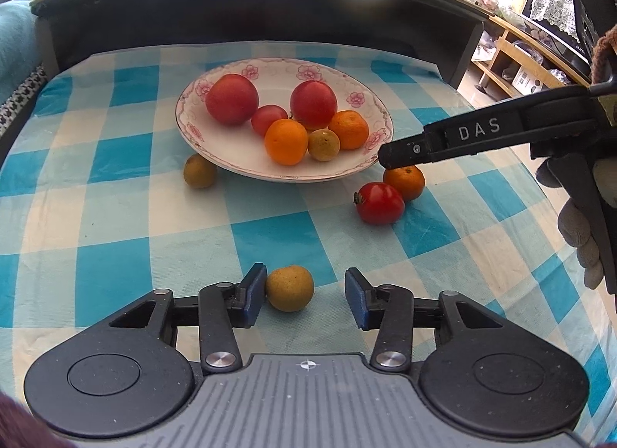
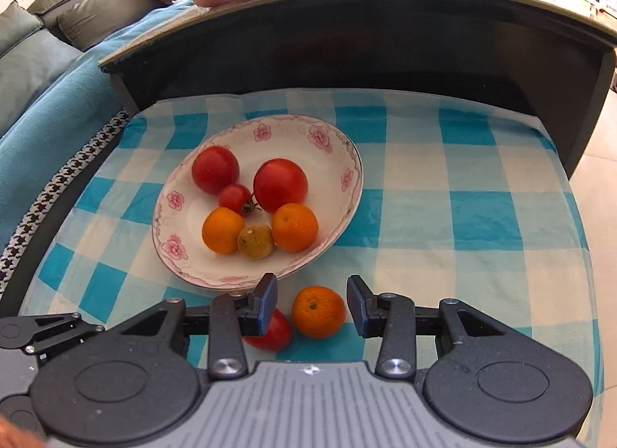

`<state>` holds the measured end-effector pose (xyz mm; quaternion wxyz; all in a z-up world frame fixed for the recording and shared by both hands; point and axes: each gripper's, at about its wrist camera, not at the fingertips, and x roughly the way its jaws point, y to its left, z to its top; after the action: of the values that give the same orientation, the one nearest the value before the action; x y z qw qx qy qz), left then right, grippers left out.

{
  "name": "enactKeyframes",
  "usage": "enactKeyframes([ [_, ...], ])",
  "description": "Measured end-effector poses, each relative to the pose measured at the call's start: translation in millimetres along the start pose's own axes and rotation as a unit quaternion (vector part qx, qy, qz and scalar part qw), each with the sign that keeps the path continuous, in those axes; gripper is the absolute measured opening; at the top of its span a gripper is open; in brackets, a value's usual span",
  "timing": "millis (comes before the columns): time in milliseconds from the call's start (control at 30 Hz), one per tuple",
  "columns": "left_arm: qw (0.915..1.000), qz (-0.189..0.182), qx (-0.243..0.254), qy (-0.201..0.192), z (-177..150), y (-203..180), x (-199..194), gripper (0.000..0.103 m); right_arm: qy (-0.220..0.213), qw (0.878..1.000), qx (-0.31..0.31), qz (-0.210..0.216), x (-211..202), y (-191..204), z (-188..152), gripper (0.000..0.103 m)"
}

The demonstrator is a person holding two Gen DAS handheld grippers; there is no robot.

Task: Organize fruits
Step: 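Open the right gripper around a mandarin orange while the left gripper stays at the brown fruit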

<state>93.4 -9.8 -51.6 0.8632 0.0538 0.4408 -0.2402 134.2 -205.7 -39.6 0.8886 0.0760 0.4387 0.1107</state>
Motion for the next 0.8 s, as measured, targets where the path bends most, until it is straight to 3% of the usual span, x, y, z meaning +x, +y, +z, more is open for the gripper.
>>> enactKeyframes([
  [267, 1.0, -0.005, 0.001, -0.002, 0.2, 0.2, 0.8, 0.058, 0.018, 1.0, -0.008, 0.017, -0.1, -0.7, -2.3, 0.04],
  [567, 0.9999, 0.004, 0.012, -0.007, -2.7, -6.1, 0.7, 0.059, 0.019, 1.0, -0.006, 0.003, 8.9, -3.6, -2.1, 0.04],
  [800, 0.9999, 0.002, 0.011, -0.006, -2.1, -6.2, 2.3, 0.061, 0.044, 0.999, 0.008, -0.008, 10.6, -10.7, -1.0, 0.04],
])
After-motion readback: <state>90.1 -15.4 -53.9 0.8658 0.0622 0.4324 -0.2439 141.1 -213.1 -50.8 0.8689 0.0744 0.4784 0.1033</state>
